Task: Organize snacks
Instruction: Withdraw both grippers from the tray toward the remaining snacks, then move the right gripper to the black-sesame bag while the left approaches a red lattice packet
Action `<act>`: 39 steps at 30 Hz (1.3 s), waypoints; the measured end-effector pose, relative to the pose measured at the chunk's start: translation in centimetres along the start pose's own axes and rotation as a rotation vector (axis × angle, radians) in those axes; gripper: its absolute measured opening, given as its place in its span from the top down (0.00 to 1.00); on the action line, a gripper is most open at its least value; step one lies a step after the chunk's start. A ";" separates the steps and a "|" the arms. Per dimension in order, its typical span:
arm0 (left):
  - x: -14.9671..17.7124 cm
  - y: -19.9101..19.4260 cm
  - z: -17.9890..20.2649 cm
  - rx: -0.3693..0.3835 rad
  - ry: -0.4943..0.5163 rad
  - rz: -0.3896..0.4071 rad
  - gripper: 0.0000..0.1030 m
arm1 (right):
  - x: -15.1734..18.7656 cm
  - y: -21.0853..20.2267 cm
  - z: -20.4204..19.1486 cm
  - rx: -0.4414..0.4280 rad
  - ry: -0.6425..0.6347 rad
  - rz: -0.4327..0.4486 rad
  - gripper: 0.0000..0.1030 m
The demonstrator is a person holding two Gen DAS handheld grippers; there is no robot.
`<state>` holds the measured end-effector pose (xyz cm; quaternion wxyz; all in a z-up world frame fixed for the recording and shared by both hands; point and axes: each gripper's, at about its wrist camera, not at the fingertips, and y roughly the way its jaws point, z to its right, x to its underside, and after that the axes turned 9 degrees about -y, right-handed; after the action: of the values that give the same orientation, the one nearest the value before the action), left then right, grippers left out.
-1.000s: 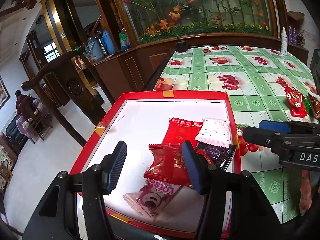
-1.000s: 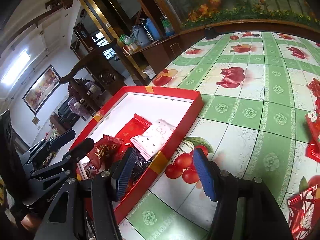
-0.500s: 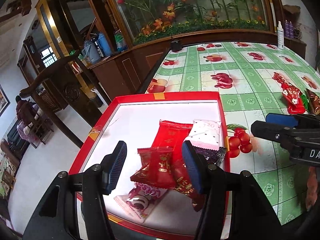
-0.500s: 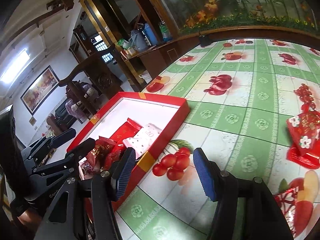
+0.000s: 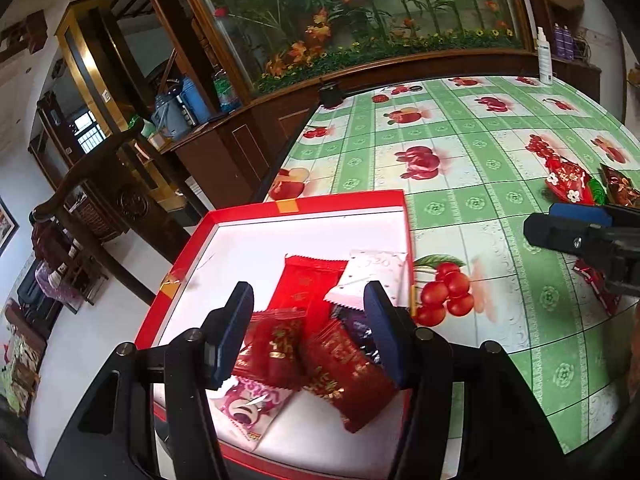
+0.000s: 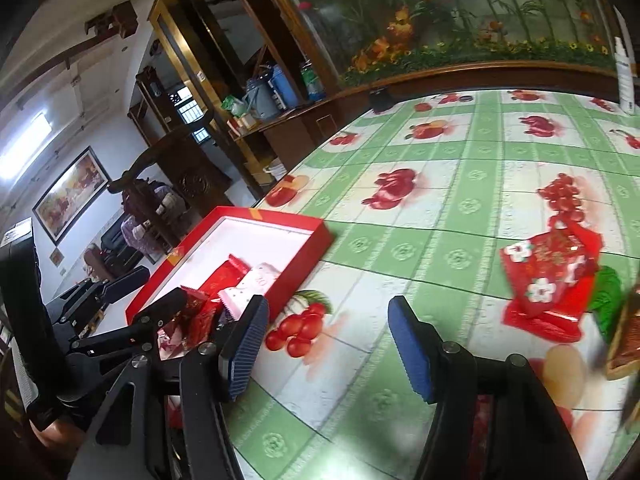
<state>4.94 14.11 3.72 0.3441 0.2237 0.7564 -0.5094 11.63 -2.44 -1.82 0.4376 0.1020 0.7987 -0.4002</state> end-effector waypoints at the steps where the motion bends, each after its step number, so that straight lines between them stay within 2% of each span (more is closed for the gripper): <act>1: 0.0 -0.1 0.2 0.001 0.005 0.000 0.45 | 0.0 -0.2 0.3 0.001 0.007 0.003 0.37; 31: -0.6 -0.8 4.2 0.017 0.076 0.004 0.45 | 0.5 -6.8 7.4 0.104 0.117 0.108 0.35; 36: -0.5 -1.4 6.1 0.077 0.110 -0.007 0.45 | 0.9 -9.1 9.4 0.130 0.139 0.155 0.35; 39: -0.3 -1.7 8.1 0.159 0.141 -0.040 0.45 | 1.3 -11.4 11.5 0.182 0.169 0.198 0.31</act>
<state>6.33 6.02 3.00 0.2611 0.2705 0.7403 -0.5574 12.09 -18.54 0.02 0.3953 0.2526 0.7791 -0.4158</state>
